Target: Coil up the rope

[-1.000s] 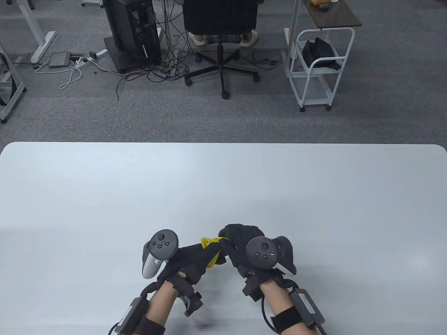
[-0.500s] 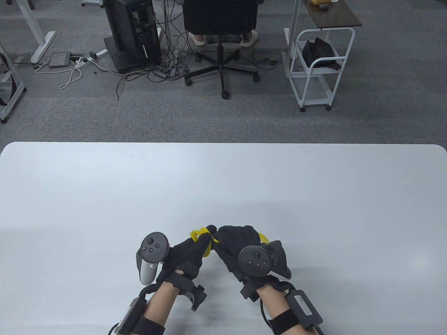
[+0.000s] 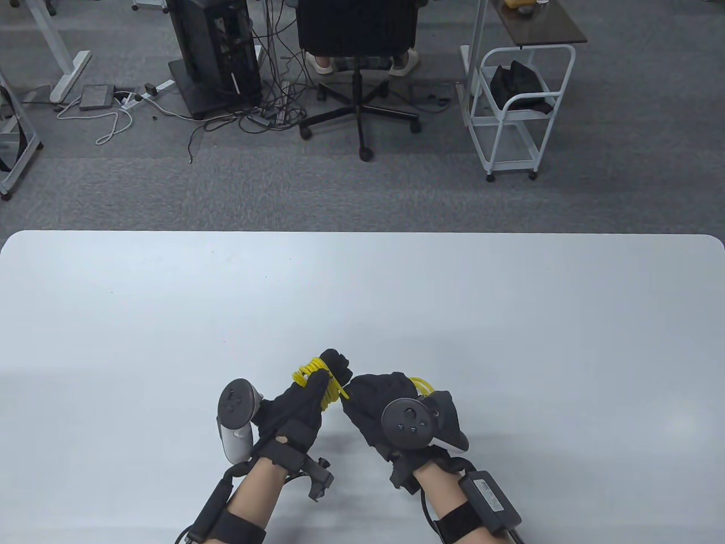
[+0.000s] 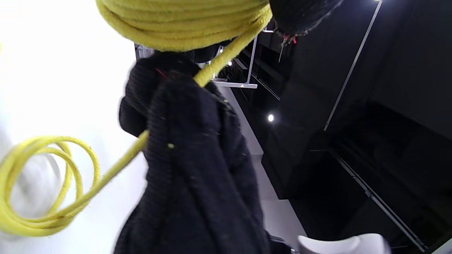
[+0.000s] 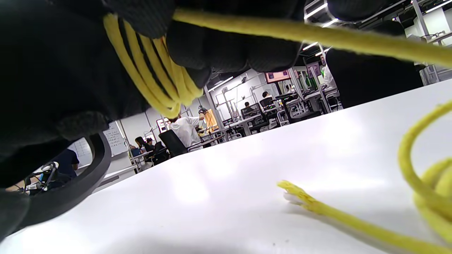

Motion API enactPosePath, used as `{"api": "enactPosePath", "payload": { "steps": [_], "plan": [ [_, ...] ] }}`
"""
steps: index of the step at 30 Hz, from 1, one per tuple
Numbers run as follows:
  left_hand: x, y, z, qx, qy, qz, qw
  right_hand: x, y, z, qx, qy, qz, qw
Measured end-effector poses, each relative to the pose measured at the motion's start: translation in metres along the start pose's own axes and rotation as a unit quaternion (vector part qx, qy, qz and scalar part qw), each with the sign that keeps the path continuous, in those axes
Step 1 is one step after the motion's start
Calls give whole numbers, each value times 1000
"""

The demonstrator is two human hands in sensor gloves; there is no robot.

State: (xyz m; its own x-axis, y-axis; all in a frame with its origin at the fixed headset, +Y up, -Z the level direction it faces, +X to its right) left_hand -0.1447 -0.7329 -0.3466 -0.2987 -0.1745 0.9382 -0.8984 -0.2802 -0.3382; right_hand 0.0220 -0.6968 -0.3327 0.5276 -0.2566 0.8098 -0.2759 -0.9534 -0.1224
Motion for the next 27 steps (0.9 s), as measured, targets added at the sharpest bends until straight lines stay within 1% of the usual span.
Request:
{"api": "enactPosePath", "payload": {
  "steps": [5,7,10,14,17,20,24,27],
  "plan": [
    [0,-1,-5,15,-17,12,1000,-2,6,-3,-11,-16,-27,999],
    [-1,-2,-8,-5,-22,16,1000,-2,8,-4,-14,-22,-38,999],
    [-1,-4,-8,-33,-20,22,999,-2,6,-2,-42,-16,-34,998],
    [-2,-5,-9,-58,-17,27,998,-2,7,2,-74,-15,-42,996],
    [-3,-4,-9,-65,-20,26,997,-3,12,4,-91,-12,-60,994],
    [-2,-5,-9,-49,-23,28,998,-3,16,4,-88,-12,-70,994],
    [-1,-9,-8,6,-24,30,999,-4,24,5,-85,-14,-94,992],
    [-1,-15,-8,33,-23,48,998,-4,29,8,-86,-12,-113,990]
  ]
}}
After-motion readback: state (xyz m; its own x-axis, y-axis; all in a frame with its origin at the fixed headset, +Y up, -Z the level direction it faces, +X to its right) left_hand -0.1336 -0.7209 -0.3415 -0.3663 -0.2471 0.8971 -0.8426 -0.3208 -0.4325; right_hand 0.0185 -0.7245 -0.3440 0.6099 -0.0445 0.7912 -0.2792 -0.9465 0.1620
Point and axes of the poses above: the tracker on the back of each hand, its own z axis roughly to the little-finger side, its own x axis roughly from the fingertips to the wrist, y = z × x, the point moved 5 cm from there along -x, roughly from the wrist to the fingertips, and after that the axes turned 15 degrees about x, right-handed, at the moved point
